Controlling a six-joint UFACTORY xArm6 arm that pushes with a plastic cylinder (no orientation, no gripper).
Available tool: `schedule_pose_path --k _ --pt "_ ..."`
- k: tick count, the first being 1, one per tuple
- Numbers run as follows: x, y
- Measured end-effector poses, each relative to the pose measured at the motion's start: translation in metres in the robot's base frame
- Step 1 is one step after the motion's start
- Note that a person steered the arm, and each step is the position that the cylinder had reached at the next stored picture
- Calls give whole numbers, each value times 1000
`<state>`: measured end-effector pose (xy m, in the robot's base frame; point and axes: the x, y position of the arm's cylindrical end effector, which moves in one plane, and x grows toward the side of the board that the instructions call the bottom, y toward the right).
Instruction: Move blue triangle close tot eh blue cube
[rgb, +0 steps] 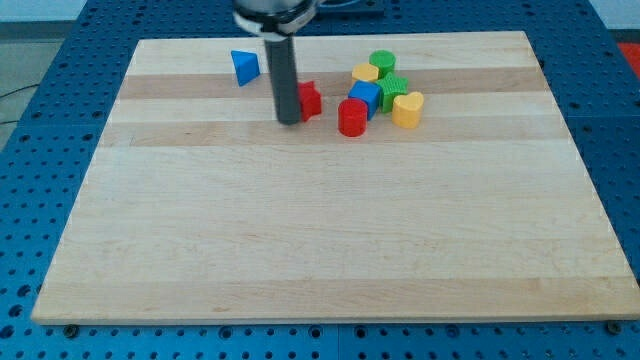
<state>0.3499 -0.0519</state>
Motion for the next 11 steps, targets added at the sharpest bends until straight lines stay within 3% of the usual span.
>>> schedule_pose_path --k 1,2,3,5,6,7,8,9,11 --pt "14 -79" --pt "-4 -157" --pt "-91 -157" --pt "-66 12" --pt "-90 20" --pt "-153 -36" --pt "-158 -4" --pt "-157 71" --pt "-137 18"
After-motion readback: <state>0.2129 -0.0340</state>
